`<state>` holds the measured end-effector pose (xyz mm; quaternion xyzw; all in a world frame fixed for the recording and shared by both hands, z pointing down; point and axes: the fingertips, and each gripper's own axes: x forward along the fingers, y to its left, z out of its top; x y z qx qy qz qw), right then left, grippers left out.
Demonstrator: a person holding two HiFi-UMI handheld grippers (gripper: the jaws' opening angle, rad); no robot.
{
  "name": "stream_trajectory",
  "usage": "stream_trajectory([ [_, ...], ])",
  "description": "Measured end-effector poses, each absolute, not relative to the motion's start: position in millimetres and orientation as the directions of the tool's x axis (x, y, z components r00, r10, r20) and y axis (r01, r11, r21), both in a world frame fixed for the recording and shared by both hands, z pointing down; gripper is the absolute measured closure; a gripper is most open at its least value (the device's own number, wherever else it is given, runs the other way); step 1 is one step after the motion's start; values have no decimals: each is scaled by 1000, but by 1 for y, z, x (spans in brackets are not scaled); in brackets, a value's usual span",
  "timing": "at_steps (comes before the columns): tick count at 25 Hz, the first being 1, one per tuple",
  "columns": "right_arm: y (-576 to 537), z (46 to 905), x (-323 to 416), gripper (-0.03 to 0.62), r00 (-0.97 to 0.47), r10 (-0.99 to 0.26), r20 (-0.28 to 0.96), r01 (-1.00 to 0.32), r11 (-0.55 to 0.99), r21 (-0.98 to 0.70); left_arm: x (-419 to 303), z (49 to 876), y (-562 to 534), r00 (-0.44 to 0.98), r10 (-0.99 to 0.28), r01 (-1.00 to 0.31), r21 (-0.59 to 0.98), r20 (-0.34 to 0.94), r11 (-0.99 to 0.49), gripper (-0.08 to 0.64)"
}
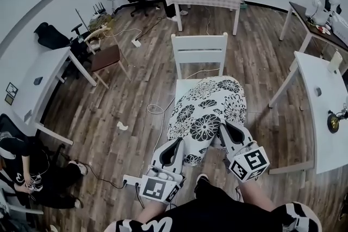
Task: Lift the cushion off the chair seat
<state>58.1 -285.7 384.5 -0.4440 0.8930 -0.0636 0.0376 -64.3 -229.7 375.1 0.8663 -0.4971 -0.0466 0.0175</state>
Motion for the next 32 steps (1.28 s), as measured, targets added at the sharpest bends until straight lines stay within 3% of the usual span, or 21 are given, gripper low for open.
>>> stream_trajectory([
  [17, -78, 389, 30, 561, -573, -819, -35, -801, 569, -188, -98, 383, -27, 522, -851, -848, 67, -55, -525, 560],
  [32, -7, 368, 21, 561, -608, -791, -73, -773, 610, -172, -105, 373, 38, 517, -850, -846, 94, -99, -526, 560],
])
